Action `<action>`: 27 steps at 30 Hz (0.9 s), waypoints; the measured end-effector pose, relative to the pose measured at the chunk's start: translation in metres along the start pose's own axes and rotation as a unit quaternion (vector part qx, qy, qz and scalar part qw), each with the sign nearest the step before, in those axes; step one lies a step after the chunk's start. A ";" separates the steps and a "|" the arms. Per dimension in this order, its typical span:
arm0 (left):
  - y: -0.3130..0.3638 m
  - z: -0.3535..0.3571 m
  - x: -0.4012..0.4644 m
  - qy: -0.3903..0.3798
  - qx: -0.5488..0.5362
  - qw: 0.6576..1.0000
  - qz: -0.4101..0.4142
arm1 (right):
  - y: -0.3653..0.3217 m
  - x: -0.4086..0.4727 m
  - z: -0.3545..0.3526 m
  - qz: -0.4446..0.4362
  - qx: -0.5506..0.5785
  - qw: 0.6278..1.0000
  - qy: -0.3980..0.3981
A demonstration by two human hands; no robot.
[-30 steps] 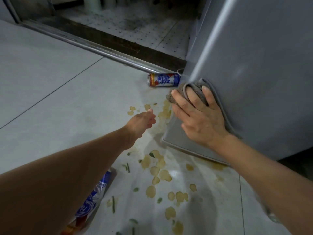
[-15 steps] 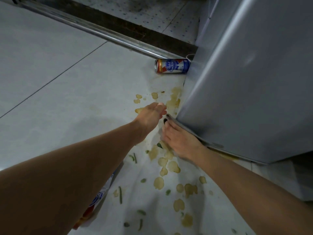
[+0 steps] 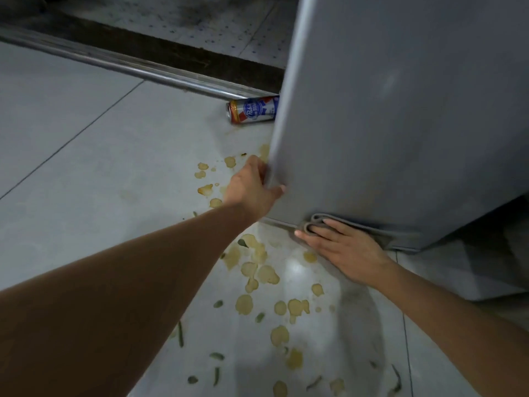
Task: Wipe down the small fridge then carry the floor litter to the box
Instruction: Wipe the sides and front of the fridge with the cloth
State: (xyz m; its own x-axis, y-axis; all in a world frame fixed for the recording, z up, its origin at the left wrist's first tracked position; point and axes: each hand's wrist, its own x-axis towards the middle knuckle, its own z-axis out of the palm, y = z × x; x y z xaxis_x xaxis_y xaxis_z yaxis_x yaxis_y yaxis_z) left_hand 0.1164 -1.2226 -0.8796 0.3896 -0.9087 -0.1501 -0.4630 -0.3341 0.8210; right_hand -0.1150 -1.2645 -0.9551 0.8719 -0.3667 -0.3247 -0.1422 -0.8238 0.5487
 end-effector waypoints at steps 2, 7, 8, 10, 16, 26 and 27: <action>0.000 0.004 0.002 0.019 0.033 0.999 0.008 | -0.005 0.018 -0.014 -0.011 -0.013 1.000 0.010; -0.004 0.004 0.006 0.035 0.064 0.997 0.028 | -0.014 0.066 -0.041 -0.016 -0.013 1.000 0.023; -0.005 0.003 0.007 0.035 0.068 0.997 0.030 | -0.011 0.062 -0.039 -0.017 -0.017 0.999 0.030; -0.006 0.003 0.009 0.037 0.082 0.995 0.038 | -0.003 0.039 -0.023 -0.026 -0.027 0.998 0.041; -0.008 0.003 0.008 0.039 0.085 0.995 0.036 | 0.023 -0.067 0.045 0.025 -0.050 0.998 -0.031; -0.007 0.009 0.003 0.058 0.060 0.996 0.026 | 0.011 -0.012 0.004 0.024 -0.038 0.990 0.133; -0.007 0.009 0.004 0.059 0.055 0.996 0.023 | 0.011 -0.014 0.006 0.022 -0.047 0.990 0.130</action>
State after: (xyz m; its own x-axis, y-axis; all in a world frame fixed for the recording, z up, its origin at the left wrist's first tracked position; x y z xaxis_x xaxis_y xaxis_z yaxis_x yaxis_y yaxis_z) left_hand 0.1141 -1.2258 -0.8905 0.4541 -0.8899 -0.0434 -0.5646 -0.3251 0.7586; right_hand -0.1323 -1.2713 -0.9491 0.9588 -0.2675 -0.0960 -0.1490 -0.7608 0.6317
